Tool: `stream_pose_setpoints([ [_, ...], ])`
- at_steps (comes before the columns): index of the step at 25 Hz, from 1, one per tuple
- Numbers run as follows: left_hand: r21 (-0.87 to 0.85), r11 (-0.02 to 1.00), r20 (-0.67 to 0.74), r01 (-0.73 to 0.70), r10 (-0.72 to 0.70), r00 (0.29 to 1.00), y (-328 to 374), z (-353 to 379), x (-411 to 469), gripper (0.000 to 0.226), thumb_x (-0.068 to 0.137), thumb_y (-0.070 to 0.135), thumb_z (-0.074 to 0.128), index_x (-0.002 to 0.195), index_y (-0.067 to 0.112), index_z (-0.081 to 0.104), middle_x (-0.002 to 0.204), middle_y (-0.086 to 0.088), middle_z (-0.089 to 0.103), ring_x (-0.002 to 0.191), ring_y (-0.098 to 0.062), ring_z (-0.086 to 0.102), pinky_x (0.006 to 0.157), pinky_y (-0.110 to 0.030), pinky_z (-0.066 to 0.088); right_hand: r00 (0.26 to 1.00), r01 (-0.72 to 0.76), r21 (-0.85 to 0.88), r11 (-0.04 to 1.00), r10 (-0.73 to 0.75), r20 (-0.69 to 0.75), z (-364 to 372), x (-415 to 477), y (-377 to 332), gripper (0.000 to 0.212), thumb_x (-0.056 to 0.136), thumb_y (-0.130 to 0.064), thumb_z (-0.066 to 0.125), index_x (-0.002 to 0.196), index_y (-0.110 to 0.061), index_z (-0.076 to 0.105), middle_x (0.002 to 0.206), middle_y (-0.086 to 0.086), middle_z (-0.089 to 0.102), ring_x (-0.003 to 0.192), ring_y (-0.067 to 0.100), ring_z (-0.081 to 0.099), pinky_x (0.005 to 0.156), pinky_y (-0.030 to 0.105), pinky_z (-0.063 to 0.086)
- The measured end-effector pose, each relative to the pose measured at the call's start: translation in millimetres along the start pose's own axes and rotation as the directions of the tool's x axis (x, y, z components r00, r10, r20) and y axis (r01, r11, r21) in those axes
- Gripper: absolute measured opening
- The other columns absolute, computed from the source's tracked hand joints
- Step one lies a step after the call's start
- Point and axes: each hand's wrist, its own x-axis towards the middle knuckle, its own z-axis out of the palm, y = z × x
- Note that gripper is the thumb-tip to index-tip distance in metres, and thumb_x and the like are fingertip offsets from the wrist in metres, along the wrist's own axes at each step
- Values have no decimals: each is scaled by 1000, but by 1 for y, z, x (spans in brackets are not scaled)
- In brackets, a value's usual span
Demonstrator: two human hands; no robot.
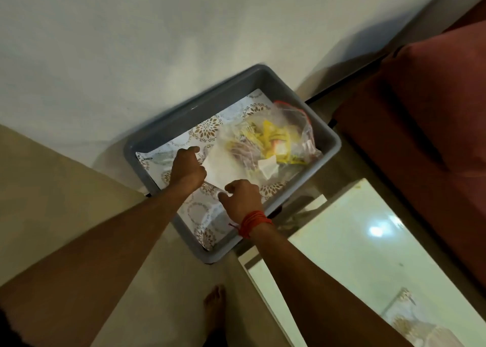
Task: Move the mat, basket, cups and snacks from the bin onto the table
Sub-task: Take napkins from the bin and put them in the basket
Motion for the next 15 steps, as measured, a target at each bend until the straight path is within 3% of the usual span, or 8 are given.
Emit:
stream_pose_setpoints([
  [3, 60, 997, 21, -39, 38, 999, -6, 16, 33, 55, 89, 19, 73, 141, 14, 56, 140, -20, 52, 127, -39, 55, 101, -43, 50, 994, -105, 82, 991, 102, 36, 19, 27, 0, 44, 88, -26, 69, 130, -11, 66, 120, 11, 73, 115, 28, 67, 101, 34, 52],
  [6, 93, 990, 25, -104, 102, 994, -1, 27, 50, 59, 85, 37, 77, 138, 20, 57, 134, -18, 54, 126, -38, 52, 99, -46, 50, 974, -180, 183, 966, 202, -107, 20, 41, 4, 53, 85, -16, 64, 137, -15, 59, 126, 11, 69, 114, 29, 66, 96, 31, 51],
  [9, 141, 986, 9, -88, 87, 996, 4, 34, 57, 55, 82, 40, 80, 130, 23, 61, 132, -15, 53, 125, -35, 50, 98, -48, 50, 943, -167, 239, 957, 226, -244, 15, 45, 5, 55, 83, -12, 62, 138, -13, 57, 130, 11, 67, 117, 31, 63, 94, 29, 48],
  [12, 235, 969, 1, -81, 83, 997, 8, 37, 54, 49, 86, 42, 74, 130, 21, 65, 137, -15, 48, 128, -36, 46, 100, -49, 48, 938, -122, 253, 960, 195, -288, 12, 46, -1, 61, 82, -7, 61, 142, -14, 52, 134, 9, 64, 119, 30, 61, 95, 28, 46],
  [15, 203, 967, 24, -155, 153, 988, 3, 32, 49, 43, 88, 36, 72, 126, 17, 69, 132, -16, 55, 122, -35, 52, 96, -46, 49, 934, -141, 223, 965, 205, -293, 14, 49, -3, 69, 81, -6, 60, 147, -13, 41, 134, 14, 61, 117, 36, 60, 97, 39, 52],
])
